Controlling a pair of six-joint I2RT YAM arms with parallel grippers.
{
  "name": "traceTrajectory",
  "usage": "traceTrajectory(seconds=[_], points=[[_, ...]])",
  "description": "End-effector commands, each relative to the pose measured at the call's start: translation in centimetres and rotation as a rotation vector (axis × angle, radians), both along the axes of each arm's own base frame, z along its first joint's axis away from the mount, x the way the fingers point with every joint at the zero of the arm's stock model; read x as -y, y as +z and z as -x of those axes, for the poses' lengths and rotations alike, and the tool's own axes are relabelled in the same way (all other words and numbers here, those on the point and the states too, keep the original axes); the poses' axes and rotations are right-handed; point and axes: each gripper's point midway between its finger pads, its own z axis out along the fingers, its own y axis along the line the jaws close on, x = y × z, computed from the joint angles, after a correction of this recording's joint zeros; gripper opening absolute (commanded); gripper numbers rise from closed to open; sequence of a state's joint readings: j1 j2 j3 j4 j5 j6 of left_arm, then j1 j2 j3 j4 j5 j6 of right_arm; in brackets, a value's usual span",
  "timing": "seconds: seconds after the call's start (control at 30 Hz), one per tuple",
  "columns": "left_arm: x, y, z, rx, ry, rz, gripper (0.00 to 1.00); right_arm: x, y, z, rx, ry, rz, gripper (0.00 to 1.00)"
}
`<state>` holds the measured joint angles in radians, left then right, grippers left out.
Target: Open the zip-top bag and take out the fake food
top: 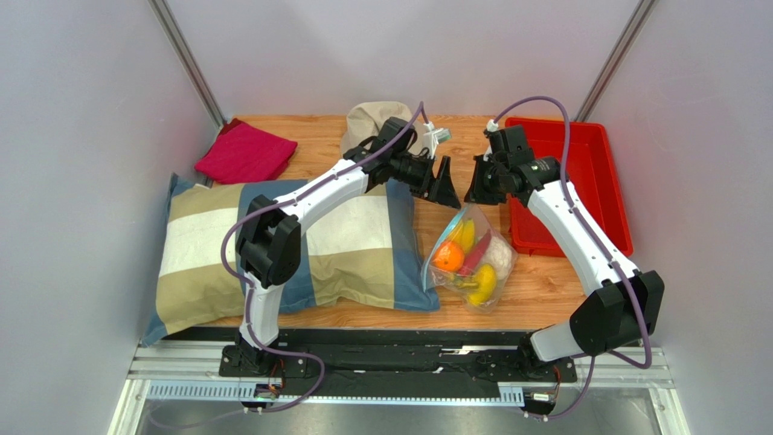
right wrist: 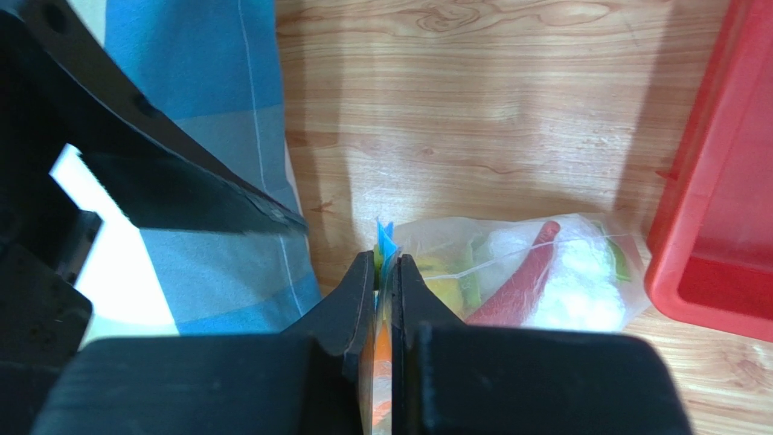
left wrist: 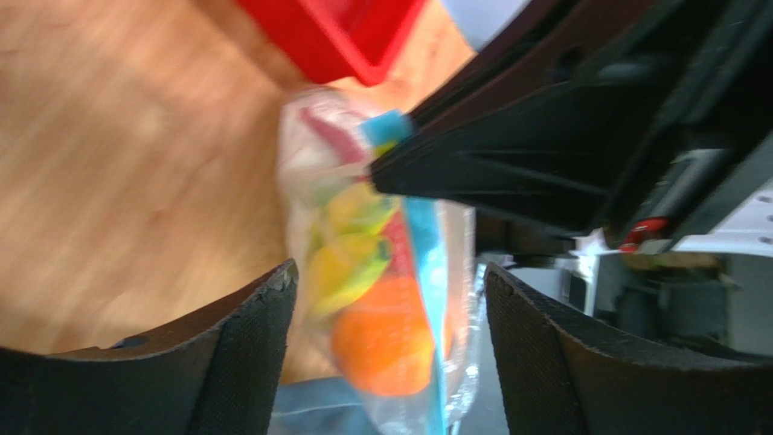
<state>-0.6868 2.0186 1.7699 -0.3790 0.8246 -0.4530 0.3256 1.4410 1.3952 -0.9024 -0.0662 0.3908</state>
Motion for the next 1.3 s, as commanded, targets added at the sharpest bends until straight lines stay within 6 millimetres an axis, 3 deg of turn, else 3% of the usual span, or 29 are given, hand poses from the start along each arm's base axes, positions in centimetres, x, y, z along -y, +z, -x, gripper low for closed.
traceTrajectory(seconds=[0.0,0.2,0.37,0.43,0.47,0.5,0.57,0.6,0.67,0.8,0.9,0.97,1.0,1.07,1.1,1.2,1.27], points=[[2.2,3.1,2.7,-0.018,-0.128,0.155,0.78,-0.7,2.4,-0.4,0.092,0.027,-0.069,0.01],[3.7,2.0,4.5,-0.059,-0.174,0.148,0.71,-0.5,3.0,-0.2,0.092,0.013,-0.109,0.05],[3.8,0.8,4.4,-0.085,-0.164,0.110,0.45,0.6,3.0,-0.2,0.087,-0.021,-0.152,0.11],[3.6,0.7,4.4,-0.077,-0.164,0.099,0.36,1.0,2.8,-0.1,0.078,-0.026,-0.163,0.21],[3.6,0.8,4.4,-0.068,-0.161,0.096,0.24,0.9,2.8,0.1,0.069,-0.018,-0.180,0.28],[3.5,1.0,4.3,-0.060,-0.158,0.094,0.18,1.1,2.9,0.2,0.066,-0.020,-0.187,0.45],[3.4,1.3,4.2,-0.041,-0.155,0.089,0.08,1.6,2.9,0.6,0.053,-0.023,-0.207,0.65],[3.4,1.5,4.2,-0.033,-0.156,0.086,0.06,1.8,3.2,0.9,0.059,-0.021,-0.214,0.81],[3.0,1.6,3.9,0.001,-0.148,0.053,0.01,1.9,3.6,1.3,0.060,-0.012,-0.242,0.89],[1.8,2.1,3.4,0.109,-0.114,-0.008,0.00,0.9,4.1,1.8,0.089,0.055,-0.285,0.90],[0.9,2.4,3.1,0.176,-0.097,-0.035,0.00,0.0,3.9,2.0,0.111,0.117,-0.343,0.81],[0.8,2.6,3.3,0.193,-0.112,-0.027,0.00,-0.9,4.9,2.0,0.165,0.183,-0.403,0.75],[0.8,2.4,3.4,0.192,-0.120,-0.028,0.00,-1.0,4.1,2.4,0.159,0.198,-0.413,0.73],[0.8,2.5,3.6,0.190,-0.139,-0.015,0.00,-1.0,4.8,3.0,0.235,0.257,-0.409,0.74],[0.9,2.6,3.7,0.189,-0.146,-0.011,0.00,-0.7,3.6,3.6,0.221,0.254,-0.404,0.76],[0.9,3.1,3.9,0.204,-0.165,0.004,0.00,0.5,3.5,4.4,0.307,0.242,-0.374,0.77],[0.8,3.6,4.3,0.223,-0.193,0.027,0.00,0.6,2.1,4.8,0.309,0.284,-0.349,0.79]])
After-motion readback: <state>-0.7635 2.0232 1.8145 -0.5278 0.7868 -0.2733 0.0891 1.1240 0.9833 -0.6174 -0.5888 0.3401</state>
